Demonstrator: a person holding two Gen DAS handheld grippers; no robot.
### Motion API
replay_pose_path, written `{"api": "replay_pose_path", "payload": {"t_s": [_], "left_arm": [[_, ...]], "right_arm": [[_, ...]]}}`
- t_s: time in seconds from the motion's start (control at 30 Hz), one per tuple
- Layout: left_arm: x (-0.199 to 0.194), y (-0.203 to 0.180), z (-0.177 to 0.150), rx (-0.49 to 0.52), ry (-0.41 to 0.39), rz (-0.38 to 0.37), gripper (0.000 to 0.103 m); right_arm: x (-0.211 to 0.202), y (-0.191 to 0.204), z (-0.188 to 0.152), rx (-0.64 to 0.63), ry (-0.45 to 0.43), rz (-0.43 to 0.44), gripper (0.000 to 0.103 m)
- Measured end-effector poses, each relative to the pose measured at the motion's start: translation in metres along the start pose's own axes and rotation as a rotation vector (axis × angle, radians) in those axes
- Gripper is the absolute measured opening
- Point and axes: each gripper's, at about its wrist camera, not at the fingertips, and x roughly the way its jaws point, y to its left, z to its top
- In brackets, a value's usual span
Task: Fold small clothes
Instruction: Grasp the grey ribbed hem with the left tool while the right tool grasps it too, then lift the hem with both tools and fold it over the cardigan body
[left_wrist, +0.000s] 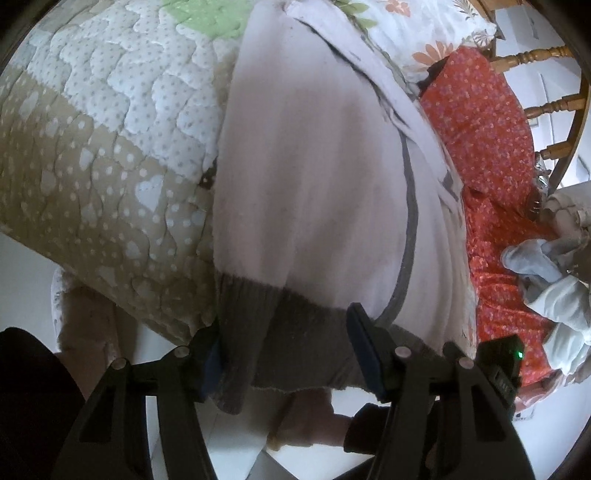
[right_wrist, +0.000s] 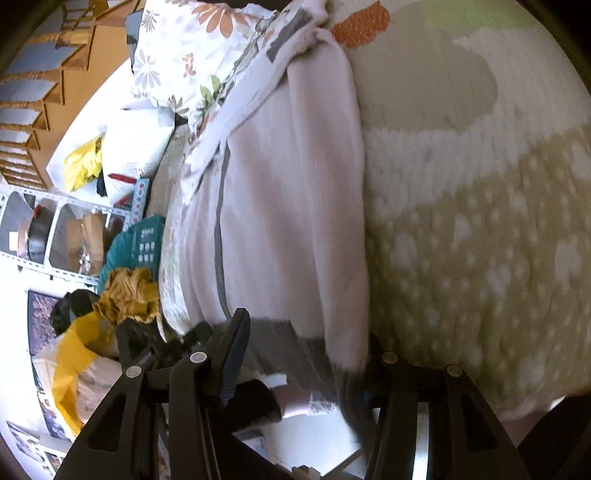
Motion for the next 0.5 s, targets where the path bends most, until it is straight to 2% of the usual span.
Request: {"api": "replay_pose_path", "payload": {"t_s": [0.03, 0.07, 0.1, 0.13, 0.17, 0.33, 0.43, 0.5], "left_arm": [[-0.001, 0.000, -0.001, -0.003, -0.005, 0.009, 0.045], [-0.001, -0.001, -0.002, -0.002, -0.005, 0.024, 0.022], [-0.002, -0.001, -0.003, -0.005, -0.007, 0.036, 0.011], [-0.006, 0.001, -0.004, -0.013, -0.010, 0.033, 0.011], [-0.012, 0.003, -0.005, -0.029, -0.015, 0.014, 0.010], [-0.055, -0.016, 0.005, 0.004, -0.109, -0.056, 0.009], [-0.072, -0.034, 0.035, 0.028, -0.164, -0.079, 0.009], [-0.078, -0.049, 0.066, 0.039, -0.202, -0.074, 0.009]], "right_arm": [[0.001, 0.001, -0.002, -0.012, 0.001, -0.017, 0.052], [0.002, 0.004, -0.004, -0.026, 0.001, -0.039, 0.048], [0.003, 0.005, -0.005, -0.037, -0.001, -0.063, 0.038], [0.003, 0.005, -0.006, -0.050, -0.002, -0.092, 0.030], [0.003, 0.006, -0.007, -0.057, 0.000, -0.108, 0.013], [-0.019, 0.036, 0.003, -0.139, -0.060, -0.096, 0.011], [-0.035, 0.071, 0.024, -0.207, -0.114, -0.071, 0.011], [-0.042, 0.093, 0.042, -0.258, -0.145, -0.070, 0.011]]}}
